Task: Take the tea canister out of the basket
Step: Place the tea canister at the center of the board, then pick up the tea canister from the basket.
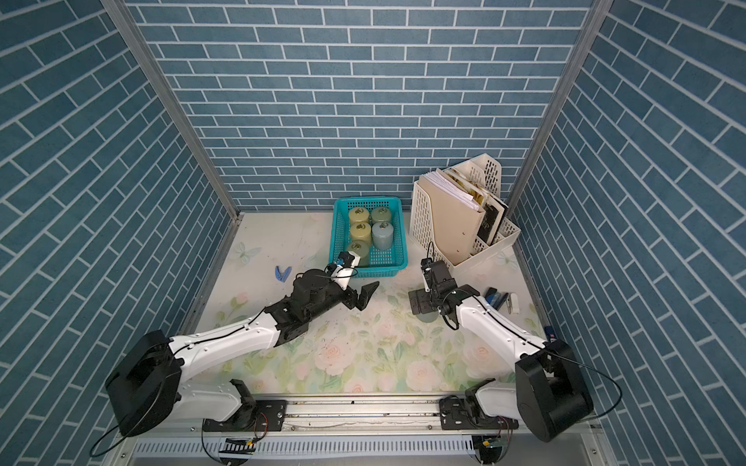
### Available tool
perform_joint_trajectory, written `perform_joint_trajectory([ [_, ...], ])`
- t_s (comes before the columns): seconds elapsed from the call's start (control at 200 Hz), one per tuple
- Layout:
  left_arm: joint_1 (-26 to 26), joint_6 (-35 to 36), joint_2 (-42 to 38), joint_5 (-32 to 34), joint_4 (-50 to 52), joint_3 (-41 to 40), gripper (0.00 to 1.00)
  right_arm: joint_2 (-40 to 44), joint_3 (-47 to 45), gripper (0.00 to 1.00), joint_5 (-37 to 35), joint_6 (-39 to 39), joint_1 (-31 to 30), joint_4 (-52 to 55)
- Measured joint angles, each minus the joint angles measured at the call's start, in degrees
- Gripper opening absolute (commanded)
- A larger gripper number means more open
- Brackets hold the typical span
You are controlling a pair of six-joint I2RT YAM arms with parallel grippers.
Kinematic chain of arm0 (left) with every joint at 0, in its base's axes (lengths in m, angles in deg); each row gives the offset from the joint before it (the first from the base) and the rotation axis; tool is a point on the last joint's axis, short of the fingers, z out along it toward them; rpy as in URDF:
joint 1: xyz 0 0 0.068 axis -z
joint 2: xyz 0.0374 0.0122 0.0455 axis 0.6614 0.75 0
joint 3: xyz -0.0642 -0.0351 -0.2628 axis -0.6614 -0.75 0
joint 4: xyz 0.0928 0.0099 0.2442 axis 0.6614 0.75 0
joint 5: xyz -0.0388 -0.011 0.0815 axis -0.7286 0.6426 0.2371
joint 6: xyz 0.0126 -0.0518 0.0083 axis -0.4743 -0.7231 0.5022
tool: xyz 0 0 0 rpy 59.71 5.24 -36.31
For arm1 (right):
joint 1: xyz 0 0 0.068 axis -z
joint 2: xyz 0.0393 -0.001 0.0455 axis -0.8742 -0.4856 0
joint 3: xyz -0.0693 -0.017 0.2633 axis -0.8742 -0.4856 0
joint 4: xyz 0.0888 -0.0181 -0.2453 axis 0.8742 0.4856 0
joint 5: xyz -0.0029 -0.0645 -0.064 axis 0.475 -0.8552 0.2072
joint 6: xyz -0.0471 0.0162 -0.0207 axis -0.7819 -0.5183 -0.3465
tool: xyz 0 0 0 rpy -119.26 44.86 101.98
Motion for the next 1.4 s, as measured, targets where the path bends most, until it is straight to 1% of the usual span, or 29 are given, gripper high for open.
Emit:
perform_joint_trajectory([
  [0.155,-0.9,-0.9,-2.2,2.8,2.3,0.9,1.0,1.9,8.2,1.0,-0.9,0.0,-2.9,0.4],
  [0.285,-3.6,-1.6,-4.2,3.9,5.0,2.3,1.0,-1.4,14.2,1.0,-1.2,0.0,-5.8,-0.4],
  [0.375,-7.3,-2.4,-5.1,3.5,6.9,2.8,1.0,-7.1,17.9,1.0,-1.1,0.0,-8.0,-1.0],
  [0.445,-11.2,-3.2,-5.7,2.2,8.2,2.8,1.0,-12.6,21.2,1.0,-0.9,0.0,-9.4,-1.3],
  [0.555,-17.6,-3.8,-6.4,-0.3,9.8,2.8,1.0,-22.3,28.7,1.0,-0.7,0.0,-11.1,-1.5],
  [0.635,-19.9,-3.8,-6.5,-1.6,10.9,2.8,1.0,-29.1,35.6,1.0,-0.3,0.0,-12.2,-1.2],
  [0.765,-21.5,-3.5,-6.5,-4.3,12.7,2.8,1.0,-38.1,46.2,1.0,0.2,0.0,-13.2,-0.6],
  [0.97,-23.8,-3.6,-7.1,-6.8,13.4,2.2,1.0,-48.6,58.8,1.0,0.8,0.3,-13.7,2.0],
  [1.195,-24.1,-3.6,-7.9,-8.4,13.4,0.6,1.0,-56.7,68.5,1.0,0.1,0.5,-13.7,5.7],
  [1.4,-24.2,-3.6,-7.9,-9.2,13.3,0.2,1.0,-60.0,71.9,1.0,-0.6,0.5,-13.7,8.6],
])
